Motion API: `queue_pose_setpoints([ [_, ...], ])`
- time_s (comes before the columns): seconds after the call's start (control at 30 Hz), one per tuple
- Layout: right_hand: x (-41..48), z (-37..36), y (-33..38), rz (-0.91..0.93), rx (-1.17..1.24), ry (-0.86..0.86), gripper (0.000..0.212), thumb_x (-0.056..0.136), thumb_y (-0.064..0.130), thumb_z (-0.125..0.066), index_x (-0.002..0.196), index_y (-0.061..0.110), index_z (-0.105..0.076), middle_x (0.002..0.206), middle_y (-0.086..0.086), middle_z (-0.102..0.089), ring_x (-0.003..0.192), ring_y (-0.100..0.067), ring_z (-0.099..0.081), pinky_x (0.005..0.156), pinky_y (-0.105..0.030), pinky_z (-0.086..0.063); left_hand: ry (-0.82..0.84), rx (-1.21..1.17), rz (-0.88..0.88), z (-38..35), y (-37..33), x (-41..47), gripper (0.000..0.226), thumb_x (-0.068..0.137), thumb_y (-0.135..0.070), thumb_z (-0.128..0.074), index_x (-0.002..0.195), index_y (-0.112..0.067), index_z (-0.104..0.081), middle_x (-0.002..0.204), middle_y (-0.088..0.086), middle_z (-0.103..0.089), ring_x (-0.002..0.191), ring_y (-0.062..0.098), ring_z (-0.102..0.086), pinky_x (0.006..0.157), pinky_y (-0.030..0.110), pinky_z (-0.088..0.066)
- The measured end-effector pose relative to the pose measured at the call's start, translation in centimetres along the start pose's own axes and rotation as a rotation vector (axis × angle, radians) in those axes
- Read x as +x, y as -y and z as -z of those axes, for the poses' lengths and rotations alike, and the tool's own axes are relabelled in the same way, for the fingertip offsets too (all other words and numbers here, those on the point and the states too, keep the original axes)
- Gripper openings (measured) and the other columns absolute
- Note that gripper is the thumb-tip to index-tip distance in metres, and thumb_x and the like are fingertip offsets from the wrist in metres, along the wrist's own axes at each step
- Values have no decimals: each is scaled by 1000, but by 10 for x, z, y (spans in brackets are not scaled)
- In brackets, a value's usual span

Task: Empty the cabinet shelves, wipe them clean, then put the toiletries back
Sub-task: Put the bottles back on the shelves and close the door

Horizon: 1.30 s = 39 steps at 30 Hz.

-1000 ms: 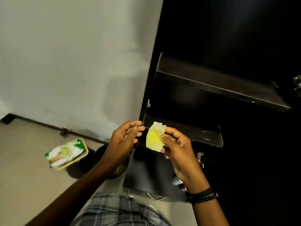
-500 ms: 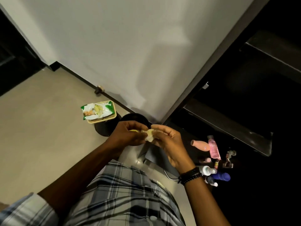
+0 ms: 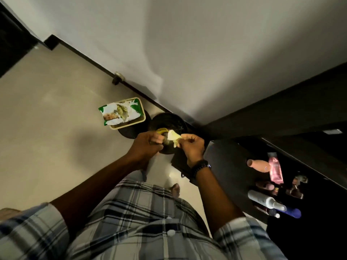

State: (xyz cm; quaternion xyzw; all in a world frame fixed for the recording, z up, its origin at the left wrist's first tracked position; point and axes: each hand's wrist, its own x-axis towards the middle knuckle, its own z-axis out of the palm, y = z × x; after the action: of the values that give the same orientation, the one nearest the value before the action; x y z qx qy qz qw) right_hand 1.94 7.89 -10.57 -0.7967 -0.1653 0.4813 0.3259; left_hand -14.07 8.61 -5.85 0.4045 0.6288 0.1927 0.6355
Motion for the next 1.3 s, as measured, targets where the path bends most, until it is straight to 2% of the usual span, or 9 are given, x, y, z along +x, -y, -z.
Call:
queue_pose_setpoints([
  [0.17,37,-28,-9,-49,-52,-94,16,76,-5,-71,87,6,-71,96,-15,-72,90,-29,-69,81,-40,-59,20,151,-8,10,17,31,23,78,-2,-66,101,-4,-67,96,10,-66,90,26,-63,85,40,-51],
  [0.37,54,-23,-16,-102,-52,25,37,83,1,-69,119,6,-62,107,-2,-55,97,-22,-60,76,-35,-59,58,245,48,12,46,47,19,81,-15,-67,99,-13,-66,99,6,-67,93,22,-64,87,45,-54],
  [0.6,37,1,-42,2,-200,37,29,83,1,-67,112,4,-65,105,-6,-60,108,-24,-59,97,-37,-50,59,303,94,-7,56,36,18,82,-13,-65,99,-15,-64,100,6,-65,97,26,-62,91,48,-51],
  [0.73,18,16,-52,73,-245,54,43,80,2,-70,122,7,-59,116,-10,-61,113,-24,-57,100,-36,-48,34,309,62,-26,58,25,40,66,-28,-63,103,-15,-62,100,12,-66,92,32,-64,87,52,-52],
  [0.83,2,37,-54,102,-177,46,43,82,2,-69,123,9,-57,107,-5,-58,104,-19,-57,96,-32,-51,53,320,19,-49,48,15,40,73,-19,-67,112,-11,-58,108,18,-62,95,41,-62,84,54,-53],
  [0.97,-15,82,-62,203,-88,-33,38,84,1,-66,120,9,-59,98,-2,-59,83,-13,-59,76,-14,-52,88,342,-54,-89,31,3,37,84,-5,-63,119,-7,-52,106,11,-59,80,16,-59,55,23,-55],
  [1.07,-24,119,-68,230,-26,-141,30,82,-1,-65,110,11,-63,87,-1,-63,79,-16,-61,80,-24,-55,156,336,-81,-120,27,-5,37,85,-4,-61,121,-5,-50,106,11,-56,84,20,-59,67,40,-58],
  [1.13,-31,146,-72,239,8,-227,28,83,-2,-65,108,9,-64,83,-1,-63,75,-15,-59,73,-16,-51,212,366,-117,-140,23,-10,31,85,-5,-62,115,-7,-55,101,10,-60,88,26,-62,76,51,-57],
  [1.3,-48,211,-84,203,194,-375,27,84,-8,-62,110,-2,-61,82,-8,-59,73,-18,-52,65,-7,-46,361,472,-198,-196,18,-18,28,82,3,-62,105,-11,-57,94,11,-62,89,36,-64,77,49,-55],
])
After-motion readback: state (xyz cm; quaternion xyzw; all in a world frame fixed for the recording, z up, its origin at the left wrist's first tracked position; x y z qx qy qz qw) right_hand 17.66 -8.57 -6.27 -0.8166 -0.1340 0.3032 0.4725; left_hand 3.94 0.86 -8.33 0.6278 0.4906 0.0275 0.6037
